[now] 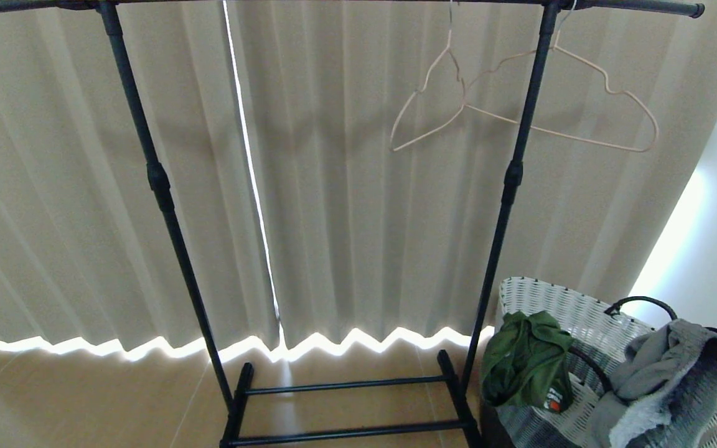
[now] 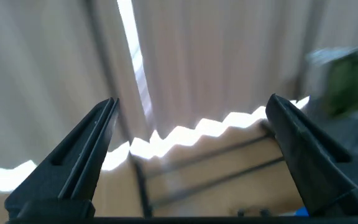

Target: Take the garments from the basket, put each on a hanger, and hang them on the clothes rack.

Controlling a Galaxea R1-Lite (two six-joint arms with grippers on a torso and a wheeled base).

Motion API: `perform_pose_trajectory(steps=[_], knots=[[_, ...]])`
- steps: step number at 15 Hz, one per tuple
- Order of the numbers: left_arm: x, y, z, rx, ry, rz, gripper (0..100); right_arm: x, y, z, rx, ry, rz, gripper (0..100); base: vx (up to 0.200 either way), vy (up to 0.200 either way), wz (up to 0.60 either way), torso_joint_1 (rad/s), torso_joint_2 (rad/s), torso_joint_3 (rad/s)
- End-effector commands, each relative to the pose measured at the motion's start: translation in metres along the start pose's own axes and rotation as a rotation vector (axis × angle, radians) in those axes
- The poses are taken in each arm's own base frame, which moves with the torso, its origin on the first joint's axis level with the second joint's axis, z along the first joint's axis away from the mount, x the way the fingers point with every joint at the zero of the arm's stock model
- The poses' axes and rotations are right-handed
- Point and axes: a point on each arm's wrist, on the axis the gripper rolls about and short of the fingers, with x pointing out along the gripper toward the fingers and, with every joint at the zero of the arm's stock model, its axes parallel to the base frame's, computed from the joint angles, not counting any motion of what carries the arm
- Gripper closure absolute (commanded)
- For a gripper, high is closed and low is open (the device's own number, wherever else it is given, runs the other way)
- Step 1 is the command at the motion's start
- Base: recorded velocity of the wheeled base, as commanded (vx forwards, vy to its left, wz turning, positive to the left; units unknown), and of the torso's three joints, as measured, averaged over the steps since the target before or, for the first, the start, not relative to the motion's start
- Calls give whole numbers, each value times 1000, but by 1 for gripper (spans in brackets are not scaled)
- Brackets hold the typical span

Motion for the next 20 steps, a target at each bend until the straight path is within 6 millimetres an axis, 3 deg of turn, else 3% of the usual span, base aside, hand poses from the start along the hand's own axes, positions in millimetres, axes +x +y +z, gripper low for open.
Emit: perform_pose_trajectory(steps=[1, 3, 5, 6, 9, 10, 13, 14, 16, 20], knots=[[1, 2, 41, 11, -50, -104, 0, 8, 0, 20, 55, -45, 53, 100, 0, 0, 0, 0, 0, 0], [19, 9, 83, -1, -16, -210, 0, 12, 4, 39, 115, -98, 116, 100, 0, 0, 0, 0, 0, 0], [41, 14, 105, -25, 34, -309, 0, 12, 6, 56, 148, -149, 159, 100, 0, 0, 0, 0, 0, 0], [67, 21, 123, -44, 84, -372, 0, 12, 7, 73, 167, -198, 189, 100, 0, 0, 0, 0, 0, 0], [123, 24, 144, -81, 181, -495, 0, 7, 14, 100, 179, -269, 280, 100, 0, 0, 0, 0, 0, 0], [134, 22, 145, -84, 199, -518, 0, 6, 15, 105, 189, -283, 297, 100, 0, 0, 0, 0, 0, 0], [186, -14, 146, -48, 244, -587, 0, 6, 18, 118, 223, -308, 334, 100, 0, 0, 0, 0, 0, 0], [194, -26, 146, -48, 246, -615, 0, 8, 19, 118, 223, -303, 336, 100, 0, 0, 0, 0, 0, 0], [213, -73, 140, -105, 265, -735, 0, 9, 18, 127, 260, -326, 344, 100, 0, 0, 0, 0, 0, 0], [232, -147, 116, -113, 388, -791, 0, -6, 21, 147, 296, -408, 413, 100, 0, 0, 0, 0, 0, 0]])
